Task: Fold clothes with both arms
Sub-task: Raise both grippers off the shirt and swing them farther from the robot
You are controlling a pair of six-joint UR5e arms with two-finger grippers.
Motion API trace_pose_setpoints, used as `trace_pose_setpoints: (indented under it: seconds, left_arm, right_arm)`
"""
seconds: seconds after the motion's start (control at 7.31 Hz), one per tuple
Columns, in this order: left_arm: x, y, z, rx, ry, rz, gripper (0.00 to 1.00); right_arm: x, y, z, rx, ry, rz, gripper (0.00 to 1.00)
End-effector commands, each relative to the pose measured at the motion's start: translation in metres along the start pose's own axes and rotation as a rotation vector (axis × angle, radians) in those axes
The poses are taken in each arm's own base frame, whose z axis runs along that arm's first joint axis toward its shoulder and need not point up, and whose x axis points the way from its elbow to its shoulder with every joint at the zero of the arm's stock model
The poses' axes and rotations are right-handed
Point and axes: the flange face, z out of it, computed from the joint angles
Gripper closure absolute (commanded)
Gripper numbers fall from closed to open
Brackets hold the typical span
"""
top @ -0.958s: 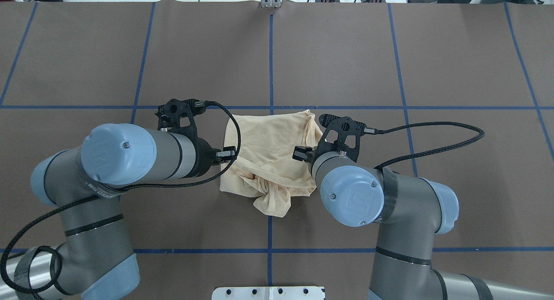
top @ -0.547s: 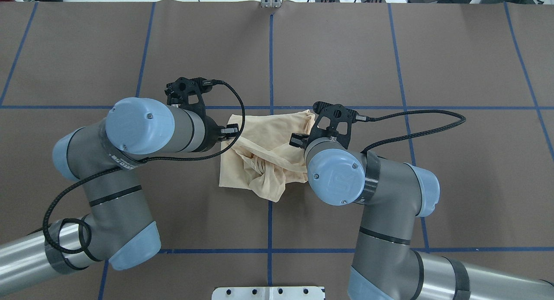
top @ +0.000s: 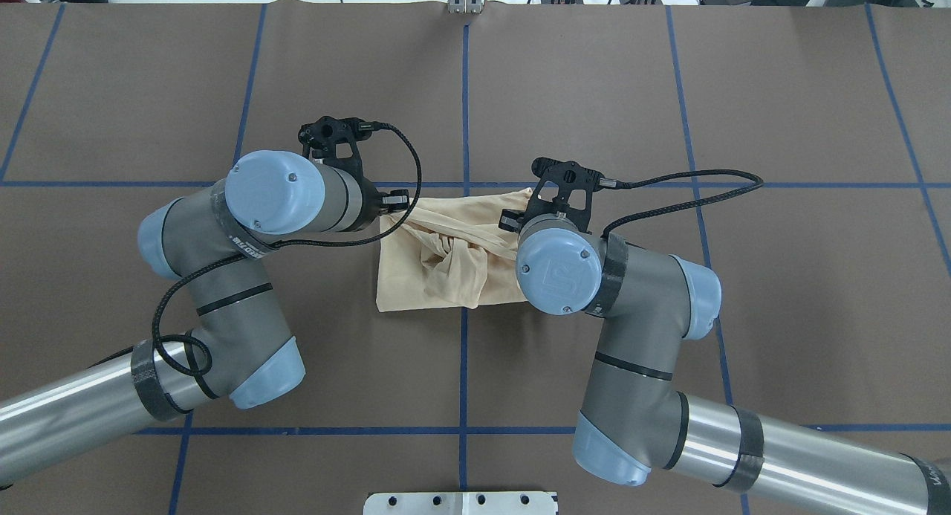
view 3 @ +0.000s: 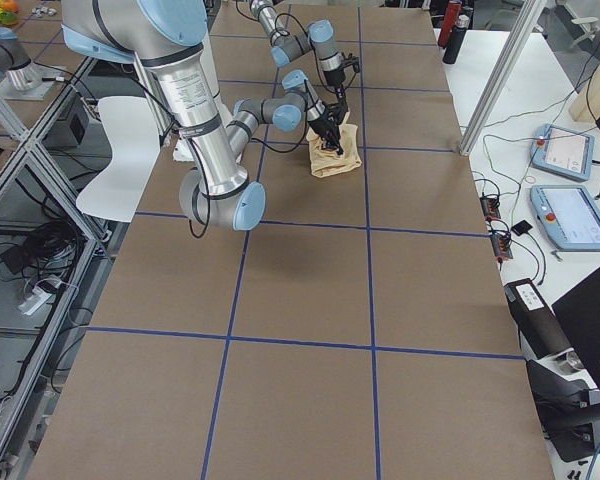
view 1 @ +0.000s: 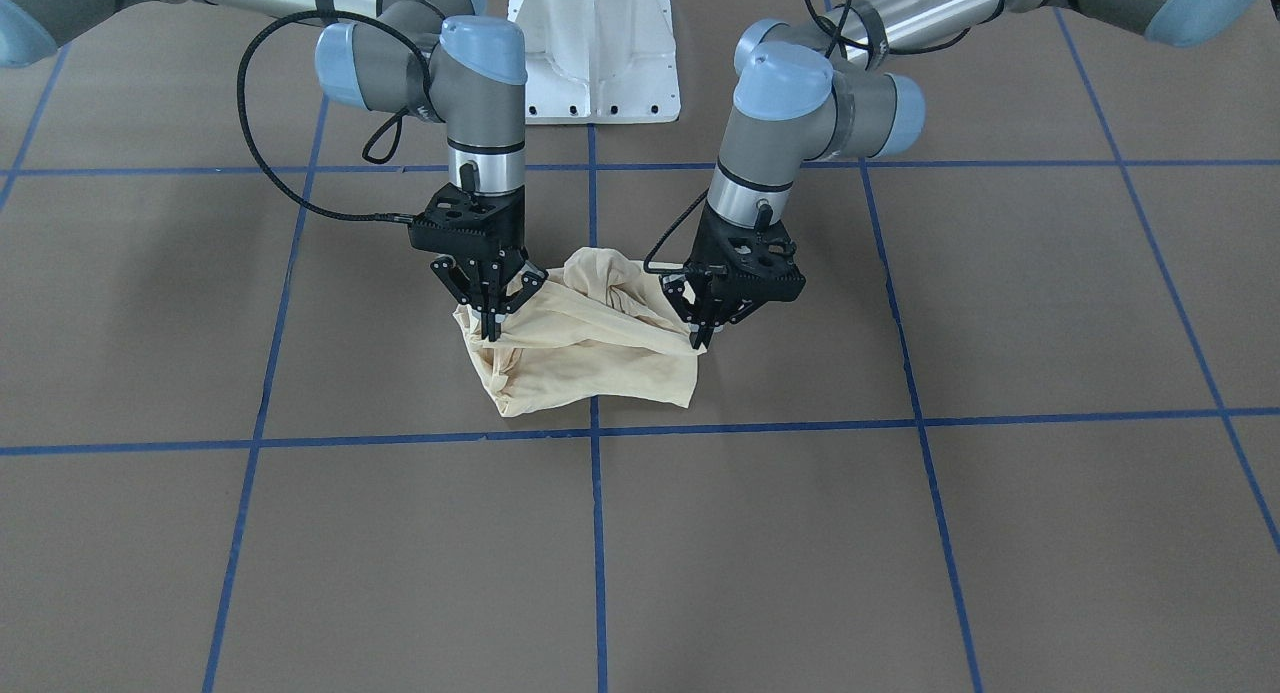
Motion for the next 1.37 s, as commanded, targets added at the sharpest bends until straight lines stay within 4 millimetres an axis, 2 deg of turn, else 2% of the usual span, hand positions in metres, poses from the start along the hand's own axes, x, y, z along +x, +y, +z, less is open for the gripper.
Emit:
trace_pose_setpoints:
  seconds: [0.0,0.14,0.27,0.41,0.55,0.82,0.96,1.09,1.23]
  left_arm:
    - [-0.003,-0.006,0.012,0.007,-0.002,0.002,0.39]
    - [-0.003,-0.010,0.009,0.012,0.001,0.057,0.00]
    - [-0.011,-0.037,-0.003,0.038,0.010,0.110,0.00]
    - [-0.025,-0.057,-0.011,0.006,0.020,0.190,0.00]
    - [-0.044,-0.078,-0.020,-0.001,0.021,0.270,0.00]
    - [-0.081,-0.092,-0.023,0.029,0.019,0.338,0.00]
    - [-0.090,-0.098,-0.025,0.039,0.016,0.371,0.00]
    - [-0.090,-0.097,-0.026,0.029,0.024,0.372,0.00]
    - [-0.090,-0.097,-0.027,0.028,0.026,0.371,0.00]
  right_arm:
    - [-0.018,-0.025,0.011,-0.027,0.000,0.005,0.01]
    - [-0.025,-0.055,0.002,-0.101,-0.026,0.004,0.00]
    - [-0.029,-0.076,-0.009,-0.182,-0.053,-0.002,0.00]
    - [-0.034,-0.079,-0.022,-0.196,-0.078,-0.002,0.00]
    - [-0.048,-0.073,-0.038,-0.204,-0.091,0.007,0.00]
    - [-0.087,-0.011,-0.068,-0.199,-0.050,0.031,0.00]
    - [-0.094,0.028,-0.069,-0.182,-0.026,0.029,0.01]
    - [-0.096,0.053,-0.061,-0.174,-0.005,0.023,0.02]
    - [-0.096,0.065,-0.047,-0.152,0.021,0.008,0.08]
